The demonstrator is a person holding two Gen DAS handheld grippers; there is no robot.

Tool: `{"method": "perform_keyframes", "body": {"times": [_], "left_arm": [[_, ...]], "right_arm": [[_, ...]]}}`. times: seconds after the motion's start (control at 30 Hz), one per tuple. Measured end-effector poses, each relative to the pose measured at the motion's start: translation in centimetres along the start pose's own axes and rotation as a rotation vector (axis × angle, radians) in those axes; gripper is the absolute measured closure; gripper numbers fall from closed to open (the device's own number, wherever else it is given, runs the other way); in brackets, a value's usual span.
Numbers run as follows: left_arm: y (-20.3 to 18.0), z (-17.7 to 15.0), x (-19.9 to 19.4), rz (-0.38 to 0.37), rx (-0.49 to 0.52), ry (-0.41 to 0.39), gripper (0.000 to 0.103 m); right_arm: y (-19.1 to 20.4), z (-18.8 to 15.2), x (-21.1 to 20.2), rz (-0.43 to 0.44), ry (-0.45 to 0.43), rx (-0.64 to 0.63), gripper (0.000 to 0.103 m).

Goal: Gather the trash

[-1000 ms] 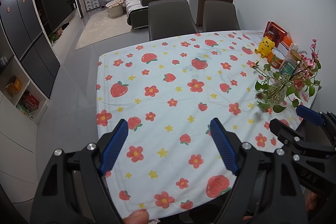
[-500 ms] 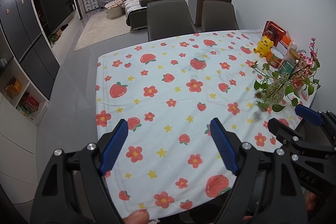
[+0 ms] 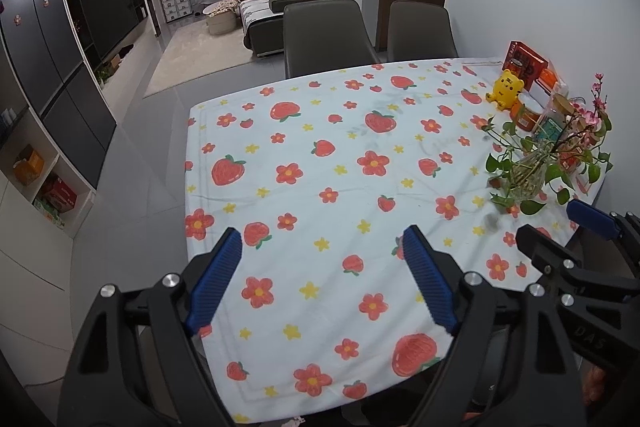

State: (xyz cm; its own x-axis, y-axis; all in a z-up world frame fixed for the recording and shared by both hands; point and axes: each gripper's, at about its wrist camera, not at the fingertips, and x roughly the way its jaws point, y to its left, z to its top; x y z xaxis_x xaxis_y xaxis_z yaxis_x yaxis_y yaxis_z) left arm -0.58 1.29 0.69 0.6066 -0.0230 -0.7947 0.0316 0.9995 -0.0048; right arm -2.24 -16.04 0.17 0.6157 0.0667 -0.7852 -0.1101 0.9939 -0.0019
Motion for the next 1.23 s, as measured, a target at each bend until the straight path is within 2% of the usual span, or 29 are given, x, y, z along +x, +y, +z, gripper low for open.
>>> {"method": "perform_keyframes", "body": {"times": [1.23], "left_arm": [[-1.1, 0.2, -0.1, -0.014, 0.02, 0.003, 0.021]], "right_arm": [[-0.1, 0.4, -0.2, 0.0, -0.002, -0.001, 0.03]]}}
